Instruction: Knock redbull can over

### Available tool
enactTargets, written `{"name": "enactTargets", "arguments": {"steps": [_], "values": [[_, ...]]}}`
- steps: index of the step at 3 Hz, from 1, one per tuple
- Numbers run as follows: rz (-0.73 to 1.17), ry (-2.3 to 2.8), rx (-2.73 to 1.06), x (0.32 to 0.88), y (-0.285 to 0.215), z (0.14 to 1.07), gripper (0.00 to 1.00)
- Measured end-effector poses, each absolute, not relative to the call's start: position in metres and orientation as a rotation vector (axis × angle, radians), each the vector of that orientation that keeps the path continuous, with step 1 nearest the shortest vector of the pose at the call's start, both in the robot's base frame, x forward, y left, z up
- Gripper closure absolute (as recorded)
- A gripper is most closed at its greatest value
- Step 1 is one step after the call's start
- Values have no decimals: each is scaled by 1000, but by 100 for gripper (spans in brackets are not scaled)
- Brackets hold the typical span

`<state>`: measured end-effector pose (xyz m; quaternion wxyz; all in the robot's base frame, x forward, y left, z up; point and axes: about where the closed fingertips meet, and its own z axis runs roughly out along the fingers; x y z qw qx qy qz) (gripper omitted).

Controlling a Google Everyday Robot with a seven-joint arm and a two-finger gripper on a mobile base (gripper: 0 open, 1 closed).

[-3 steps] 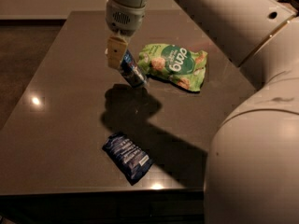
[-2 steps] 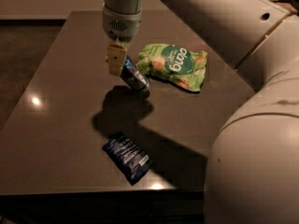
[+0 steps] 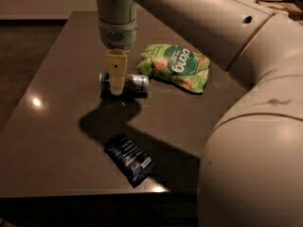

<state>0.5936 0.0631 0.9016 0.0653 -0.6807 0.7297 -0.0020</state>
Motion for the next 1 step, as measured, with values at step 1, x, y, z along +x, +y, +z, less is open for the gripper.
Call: {"name": "enactTargets", "arguments": {"steps": [1], "values": [[4, 2185, -2034, 598, 68, 902, 0]]}}
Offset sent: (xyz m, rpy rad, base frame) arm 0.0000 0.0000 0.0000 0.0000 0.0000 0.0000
